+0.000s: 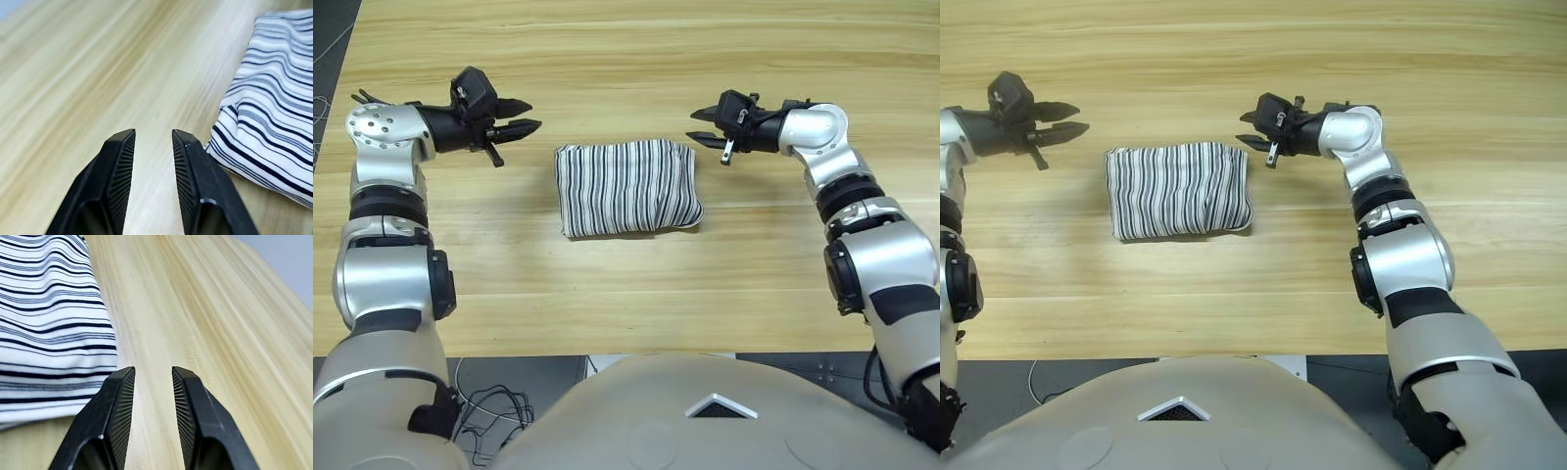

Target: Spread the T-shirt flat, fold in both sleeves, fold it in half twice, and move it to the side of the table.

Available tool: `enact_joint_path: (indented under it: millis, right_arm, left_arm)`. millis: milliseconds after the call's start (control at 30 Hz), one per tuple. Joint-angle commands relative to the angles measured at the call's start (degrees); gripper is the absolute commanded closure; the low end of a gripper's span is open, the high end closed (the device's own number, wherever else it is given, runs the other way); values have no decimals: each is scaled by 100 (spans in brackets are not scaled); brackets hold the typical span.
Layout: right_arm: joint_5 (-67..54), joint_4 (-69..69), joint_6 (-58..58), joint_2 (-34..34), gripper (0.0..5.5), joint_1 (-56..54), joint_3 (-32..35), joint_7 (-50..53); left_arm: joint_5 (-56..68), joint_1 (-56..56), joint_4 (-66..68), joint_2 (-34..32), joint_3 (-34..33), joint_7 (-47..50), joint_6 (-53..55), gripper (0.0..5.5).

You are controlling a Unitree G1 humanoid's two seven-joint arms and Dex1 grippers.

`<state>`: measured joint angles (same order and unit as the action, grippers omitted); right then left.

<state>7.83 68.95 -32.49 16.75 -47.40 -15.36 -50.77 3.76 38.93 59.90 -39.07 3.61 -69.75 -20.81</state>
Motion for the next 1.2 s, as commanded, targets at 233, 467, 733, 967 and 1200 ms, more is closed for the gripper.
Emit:
enact_joint_path:
  millis: [233,467,733,967,1200]
  right_arm:
    - [-783,-1648,74,-581,411,754,147,-972]
    - [-444,-1539,370,-987,411,1026,-225,-864]
    - [372,-462,666,-845,411,837,-681,-704]
    - [785,-102,829,-518,411,797,-1024,-583]
    - [-162,-882,624,-733,411,766,-446,-1184]
  left_arm:
    - [424,-1722,-3704,38,390,-476,824,410]
    - [-155,-1712,-2841,212,724,-104,439,410]
    - [-623,-1760,-1872,151,1131,-293,317,410]
    - [-594,-1690,-1607,98,1063,-257,197,410]
    - [906,-1920,-3316,200,473,-800,990,410]
